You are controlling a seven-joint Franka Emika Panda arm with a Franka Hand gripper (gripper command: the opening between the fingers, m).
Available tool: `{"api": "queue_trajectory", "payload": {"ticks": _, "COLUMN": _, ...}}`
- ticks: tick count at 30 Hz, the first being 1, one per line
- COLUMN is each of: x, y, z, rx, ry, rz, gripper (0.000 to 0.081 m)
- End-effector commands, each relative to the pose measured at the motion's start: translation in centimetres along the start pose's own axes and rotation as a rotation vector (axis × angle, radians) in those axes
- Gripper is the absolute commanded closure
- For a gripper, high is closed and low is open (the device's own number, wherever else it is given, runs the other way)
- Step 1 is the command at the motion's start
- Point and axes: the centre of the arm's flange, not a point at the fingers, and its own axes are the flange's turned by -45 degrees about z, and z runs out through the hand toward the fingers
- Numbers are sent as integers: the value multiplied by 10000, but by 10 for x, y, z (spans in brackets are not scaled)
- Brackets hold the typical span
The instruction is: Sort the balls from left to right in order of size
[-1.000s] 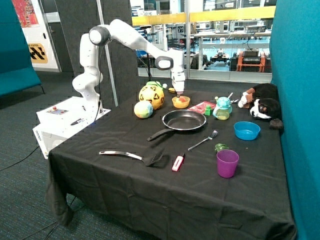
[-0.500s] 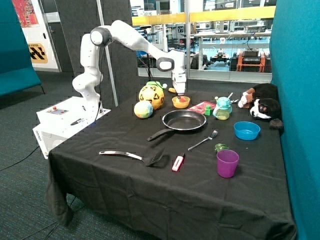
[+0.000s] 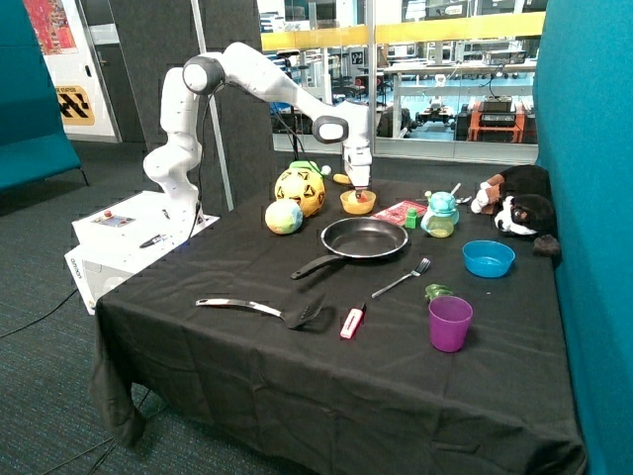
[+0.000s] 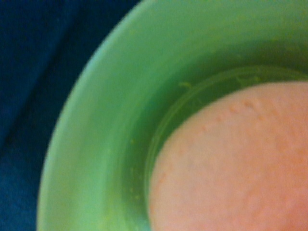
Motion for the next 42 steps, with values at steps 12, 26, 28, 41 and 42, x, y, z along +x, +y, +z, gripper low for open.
{"api": "queue_trajectory", "payload": {"ticks": 12, "x": 9, "y": 5, "z": 4, "rx": -17, "ry": -58, "rz": 109, "gripper": 50}}
{"api": "queue_trajectory", "payload": {"ticks": 26, "x": 9, "y": 5, "z": 12, "rx": -17, "ry": -58, "rz": 107, "gripper": 69}}
{"api": "queue_trajectory", "payload": {"ticks": 28, "x": 9, "y": 3, "z": 14, "rx": -17, "ry": -58, "rz": 108, "gripper": 69}}
{"api": "queue_trajectory", "payload": {"ticks": 41, "x": 11, "y": 1, "z": 19, "rx": -17, "ry": -58, "rz": 125, "gripper": 79}}
{"api": "queue_trajectory", "payload": {"ticks": 42, "x": 11, "y": 1, "z": 20, "rx": -17, "ry": -58, "rz": 129, "gripper": 61}}
